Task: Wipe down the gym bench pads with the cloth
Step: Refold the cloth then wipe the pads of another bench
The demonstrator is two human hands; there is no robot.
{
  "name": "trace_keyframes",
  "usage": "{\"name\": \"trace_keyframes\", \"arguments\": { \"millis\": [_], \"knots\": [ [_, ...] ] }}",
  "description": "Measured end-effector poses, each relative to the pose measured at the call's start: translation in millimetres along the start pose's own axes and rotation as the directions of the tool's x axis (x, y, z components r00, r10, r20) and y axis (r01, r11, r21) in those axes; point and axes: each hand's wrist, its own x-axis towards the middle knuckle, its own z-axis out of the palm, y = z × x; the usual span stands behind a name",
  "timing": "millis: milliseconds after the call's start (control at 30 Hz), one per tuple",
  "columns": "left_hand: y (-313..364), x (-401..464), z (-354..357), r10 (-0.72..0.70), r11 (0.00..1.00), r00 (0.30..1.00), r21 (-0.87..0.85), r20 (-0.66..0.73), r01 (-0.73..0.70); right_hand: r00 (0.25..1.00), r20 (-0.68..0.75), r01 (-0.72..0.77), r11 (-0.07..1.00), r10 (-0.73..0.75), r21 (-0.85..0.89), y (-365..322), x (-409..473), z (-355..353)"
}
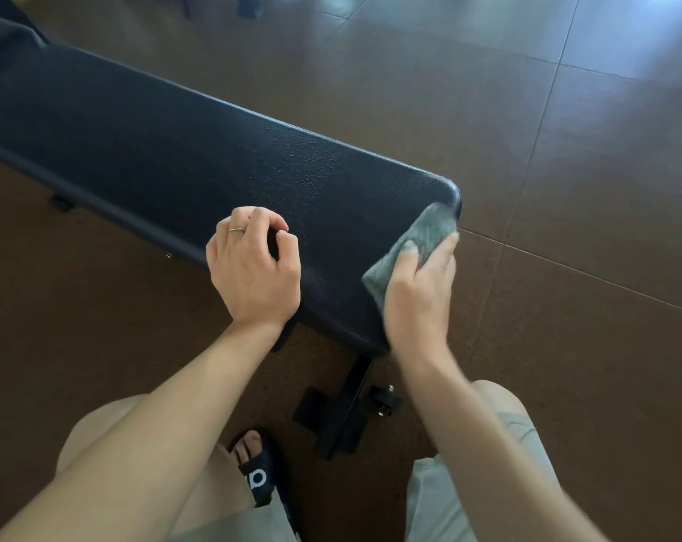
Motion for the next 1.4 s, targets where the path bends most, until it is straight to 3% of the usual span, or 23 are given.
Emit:
{"name": "trace_keyframes", "arguments": {
  "millis": [167, 367, 467, 567, 700, 800, 900, 1033, 1167, 1267, 1400],
  "knots": [
    [0.2, -0.3, -0.5, -0.002, 1.0, 1.0, -0.007, 0.008, 0.002, 0.995, 0.084, 0.066, 0.992, -0.057, -0.105, 5.6, -12.2, 0.3],
    [-0.1, -1.4, -0.6, 0.001, 1.0, 1.0, -0.022, 0.002, -0.001, 0.997, -0.05, -0.074, 0.974, 0.064, -0.213, -21.7, 102.7, -1.7],
    [0.2, -0.7, -0.6, 0.002, 1.0, 1.0, -0.017, -0.001, -0.002, 1.0, -0.014, 0.007, 0.947, -0.012, -0.321, -19.4, 92.7, -0.8],
    [-0.2, -0.6, 0.1, 0.001, 1.0, 1.0, -0.012, -0.01, -0.002, 0.987, 0.093, 0.157, 0.861, -0.128, -0.483, -3.5, 21.5, 3.7],
    [-1.0, -0.6, 0.5, -0.002, 1.0, 1.0, -0.005, -0.01, 0.002, 0.93, 0.24, 0.366, 0.658, -0.277, -0.658, 7.3, -46.4, 3.9],
    [-0.9, -0.9, -0.4, 0.006, 1.0, 1.0, -0.01, -0.013, -0.007, 0.899, 0.309, 0.436, 0.555, -0.311, -0.708, -1.3, 0.3, 0.1],
    [-1.8, -1.9, -2.0, 0.02, 1.0, 1.0, -0.013, -0.008, -0.02, 0.929, 0.296, 0.37, 0.523, -0.223, -0.768, -25.7, 85.9, 5.4],
    [-2.0, -1.4, -3.7, 0.032, 0.999, 0.999, -0.018, -0.001, -0.032, 0.925, 0.335, 0.378, 0.497, -0.177, -0.781, -39.5, 97.8, 23.2],
    [-1.6, -1.3, -5.2, 0.043, 0.999, 0.999, 0.0, 0.003, -0.043, 0.775, 0.556, 0.631, 0.398, -0.3, -0.666, -26.2, 0.5, 22.3],
    [-0.7, -0.9, -6.6, 0.053, 0.998, 0.998, 0.023, 0.02, -0.053, 0.697, 0.652, 0.716, 0.35, -0.298, -0.604, -27.0, 2.5, 10.9],
    [-1.6, -2.2, -6.4, 0.06, 0.998, 0.998, 0.032, 0.033, -0.061, 0.749, 0.586, 0.663, 0.338, -0.31, -0.668, -35.5, 83.6, 8.8]
  ]
}}
